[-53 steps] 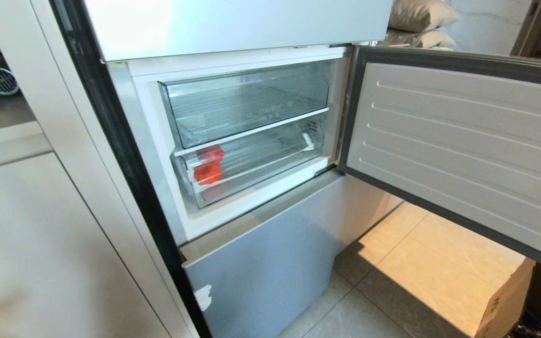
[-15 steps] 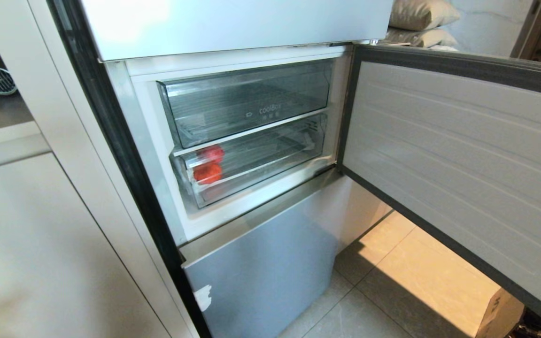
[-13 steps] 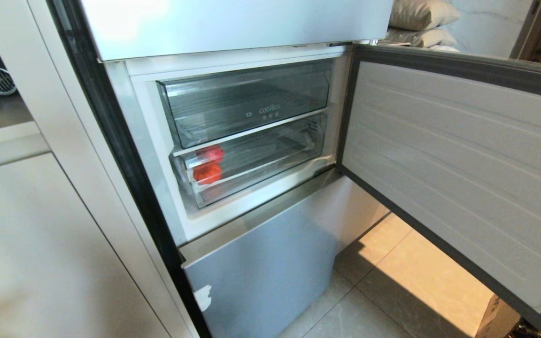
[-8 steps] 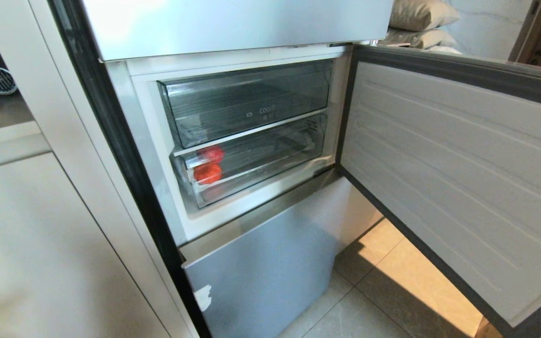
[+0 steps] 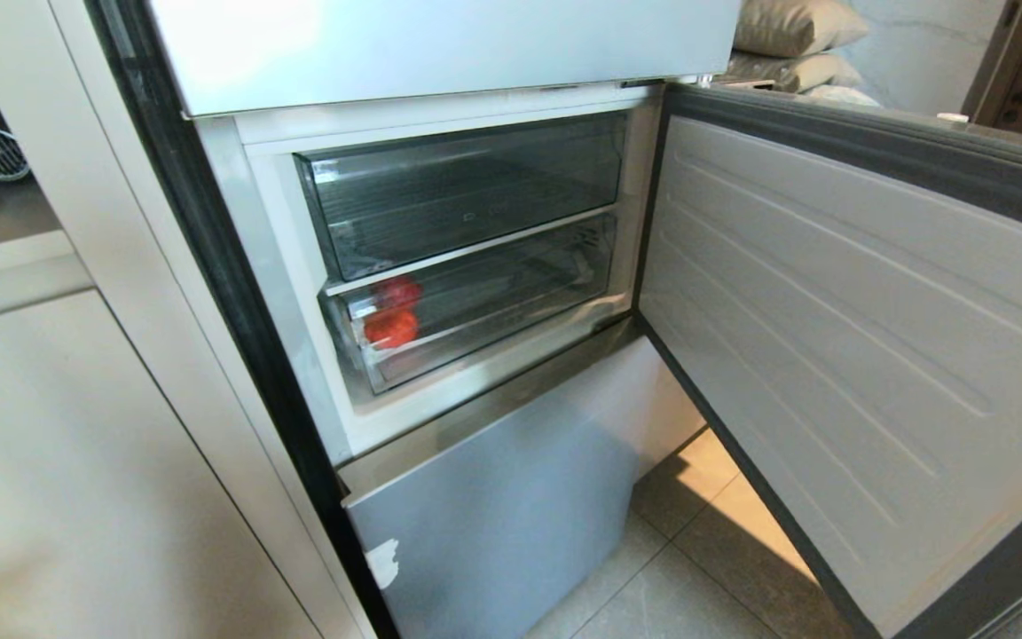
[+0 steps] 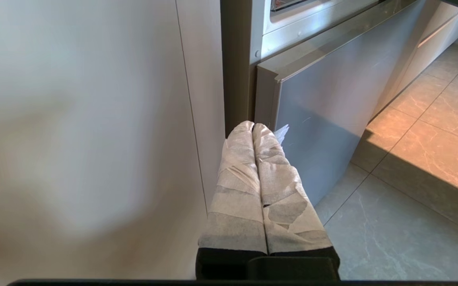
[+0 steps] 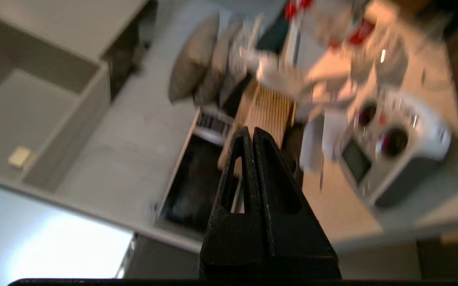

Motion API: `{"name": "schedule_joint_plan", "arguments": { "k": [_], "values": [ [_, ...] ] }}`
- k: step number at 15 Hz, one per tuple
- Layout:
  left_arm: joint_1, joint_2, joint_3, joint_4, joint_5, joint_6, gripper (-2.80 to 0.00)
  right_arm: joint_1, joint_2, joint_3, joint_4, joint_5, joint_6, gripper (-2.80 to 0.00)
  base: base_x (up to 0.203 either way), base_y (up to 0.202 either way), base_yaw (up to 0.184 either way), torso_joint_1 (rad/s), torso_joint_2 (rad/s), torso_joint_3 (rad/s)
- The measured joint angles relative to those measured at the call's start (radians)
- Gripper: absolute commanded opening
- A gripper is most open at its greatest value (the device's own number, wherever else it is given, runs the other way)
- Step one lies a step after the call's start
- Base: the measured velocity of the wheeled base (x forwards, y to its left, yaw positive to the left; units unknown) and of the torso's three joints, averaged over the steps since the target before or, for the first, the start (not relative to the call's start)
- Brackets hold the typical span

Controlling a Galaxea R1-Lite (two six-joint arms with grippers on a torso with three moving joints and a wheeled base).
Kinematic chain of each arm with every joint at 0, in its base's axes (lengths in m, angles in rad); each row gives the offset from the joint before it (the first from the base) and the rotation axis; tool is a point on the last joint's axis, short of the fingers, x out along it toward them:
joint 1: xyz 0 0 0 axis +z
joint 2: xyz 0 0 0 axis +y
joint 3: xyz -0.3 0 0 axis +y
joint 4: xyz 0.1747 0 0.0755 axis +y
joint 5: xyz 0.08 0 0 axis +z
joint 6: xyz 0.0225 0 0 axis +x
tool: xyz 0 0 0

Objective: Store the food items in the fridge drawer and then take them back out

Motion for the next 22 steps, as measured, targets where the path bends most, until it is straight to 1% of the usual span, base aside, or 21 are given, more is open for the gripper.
{"name": "schedule_joint_plan", "arguments": {
  "k": [2, 4, 6, 8, 9, 11, 13, 15, 17, 19, 22],
  "values": [
    [-0.001, 0.000, 0.000, 0.000, 0.000, 0.000, -2.80, 0.161, -0.022, 0.077, 0.000, 0.001, -0.010, -2.80, 0.000, 0.000, 0.000, 0.000, 0.00, 0.000],
    [0.000, 0.000, 0.000, 0.000, 0.000, 0.000, -2.80, 0.374, -0.039, 0.126, 0.011, -0.063, -0.032, -2.80, 0.000, 0.000, 0.000, 0.000, 0.00, 0.000],
    [-0.001, 0.000, 0.000, 0.000, 0.000, 0.000, -2.80, 0.621, -0.049, 0.153, 0.036, -0.190, -0.107, -2.80, 0.000, 0.000, 0.000, 0.000, 0.00, 0.000],
    [-0.001, 0.000, 0.000, 0.000, 0.000, 0.000, -2.80, 0.859, -0.053, 0.165, 0.049, -0.351, -0.202, -2.80, 0.000, 0.000, 0.000, 0.000, 0.00, 0.000],
    [-0.001, 0.000, 0.000, 0.000, 0.000, 0.000, -2.80, 0.964, -0.055, 0.167, 0.051, -0.427, -0.249, -2.80, 0.000, 0.000, 0.000, 0.000, 0.00, 0.000],
    [-0.001, 0.000, 0.000, 0.000, 0.000, 0.000, -2.80, 1.132, -0.046, 0.162, 0.053, -0.534, -0.329, -2.80, 0.000, 0.000, 0.000, 0.000, 0.00, 0.000],
    [-0.001, 0.000, 0.000, 0.000, 0.000, 0.000, -2.80, 1.253, 0.000, 0.132, 0.040, -0.570, -0.376, -2.80, 0.000, 0.000, 0.000, 0.000, 0.00, 0.000],
    [-0.001, 0.000, 0.000, 0.000, 0.000, 0.000, -2.80, 1.344, 0.080, 0.091, -0.002, -0.580, -0.418, -2.80, 0.000, 0.000, 0.000, 0.000, 0.00, 0.000],
    [-0.001, 0.000, 0.000, 0.000, 0.000, 0.000, -2.80, 1.434, 0.196, 0.023, -0.047, -0.598, -0.467, -2.80, 0.000, 0.000, 0.000, 0.000, 0.00, 0.000],
    [-0.001, 0.000, 0.000, 0.000, 0.000, 0.000, -2.80, 1.512, 0.330, -0.080, -0.076, -0.622, -0.502, -2.80, 0.000, 0.000, 0.000, 0.000, 0.00, 0.000],
    [-0.001, 0.000, 0.000, 0.000, 0.000, 0.000, -2.80, 1.610, 0.554, -0.277, -0.142, -0.623, -0.549, -2.80, 0.000, 0.000, 0.000, 0.000, 0.00, 0.000]
  ]
}}
